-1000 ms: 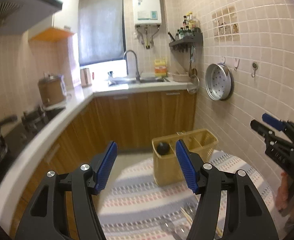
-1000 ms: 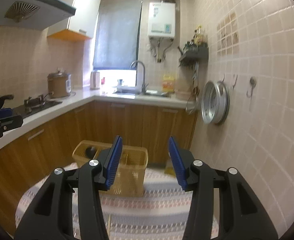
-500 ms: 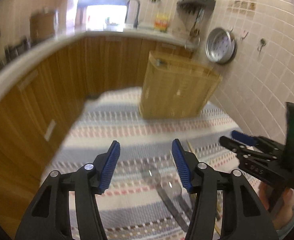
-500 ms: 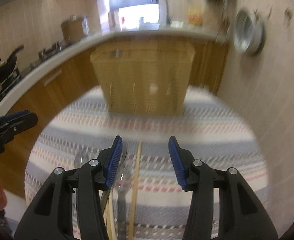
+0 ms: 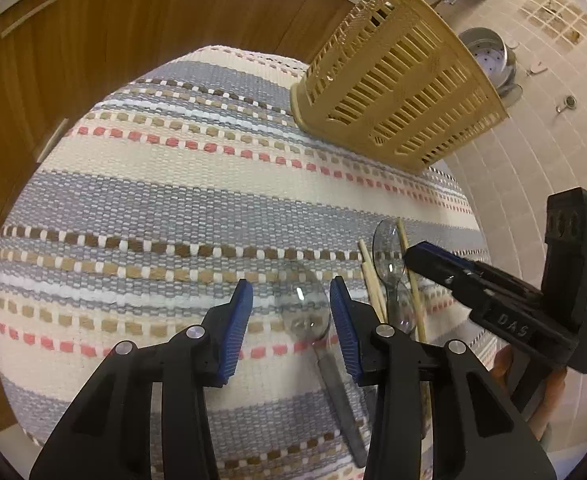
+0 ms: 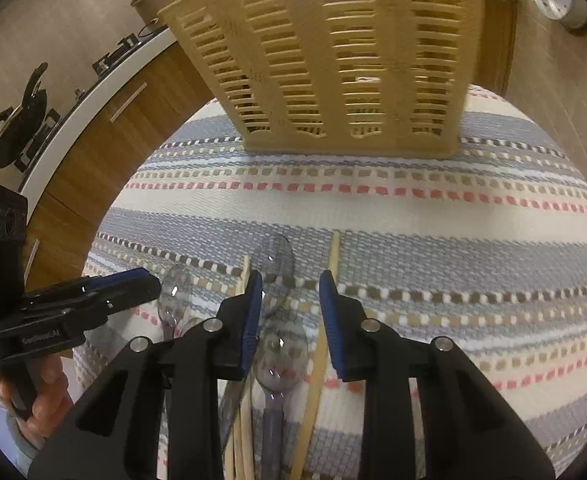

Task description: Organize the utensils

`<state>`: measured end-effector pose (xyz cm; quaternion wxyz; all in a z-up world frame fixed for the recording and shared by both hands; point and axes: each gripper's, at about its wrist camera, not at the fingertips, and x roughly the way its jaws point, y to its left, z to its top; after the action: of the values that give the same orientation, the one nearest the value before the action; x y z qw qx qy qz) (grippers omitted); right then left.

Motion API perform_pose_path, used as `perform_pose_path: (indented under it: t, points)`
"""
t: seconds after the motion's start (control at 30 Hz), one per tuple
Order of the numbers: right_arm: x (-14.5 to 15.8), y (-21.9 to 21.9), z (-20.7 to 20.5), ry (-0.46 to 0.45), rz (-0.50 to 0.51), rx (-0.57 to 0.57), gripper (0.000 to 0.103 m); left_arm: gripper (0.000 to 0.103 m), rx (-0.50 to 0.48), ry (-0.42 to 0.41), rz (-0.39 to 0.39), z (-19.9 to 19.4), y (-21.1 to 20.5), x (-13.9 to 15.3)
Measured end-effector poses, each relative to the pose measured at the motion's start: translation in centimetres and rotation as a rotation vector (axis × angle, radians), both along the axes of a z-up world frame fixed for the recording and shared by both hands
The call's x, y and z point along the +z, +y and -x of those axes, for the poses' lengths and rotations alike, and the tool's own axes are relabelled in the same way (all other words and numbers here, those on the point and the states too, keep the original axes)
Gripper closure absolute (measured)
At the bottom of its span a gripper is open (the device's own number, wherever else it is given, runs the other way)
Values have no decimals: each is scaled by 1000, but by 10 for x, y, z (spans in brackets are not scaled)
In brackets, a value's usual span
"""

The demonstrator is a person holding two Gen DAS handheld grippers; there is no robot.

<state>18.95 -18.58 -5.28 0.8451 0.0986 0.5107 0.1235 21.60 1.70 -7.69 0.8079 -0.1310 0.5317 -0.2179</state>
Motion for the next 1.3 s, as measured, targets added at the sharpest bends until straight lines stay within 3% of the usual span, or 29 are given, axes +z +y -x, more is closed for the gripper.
perform_pose_path:
  t: [0.23,0.43,0.77,0.93,1.03,1.1,1.3]
  points:
    - [-7,8,-18,19,23,37,87,65,7,7,-19,-1,-5,1]
    - [-6,13,-15,-3,46,58,101,65,0,-33,-143,2,-26,4]
    - [14,-10,11,-35,14,54,101,62,11,-87,-362,15,-69,6]
    - [18,-19,21,-55,32,49,101,61,20,-93,-430,16,-88,5]
    - [19,-23,26,-52,36,49,101,69,32,-116,-491,20,-90,6]
    - [20,-24,28,-52,41,47,101,70,28,-118,-474,19,-88,5]
    - [22,-25,32,-64,36,45,101,71,-2,-84,-214,19,-44,13]
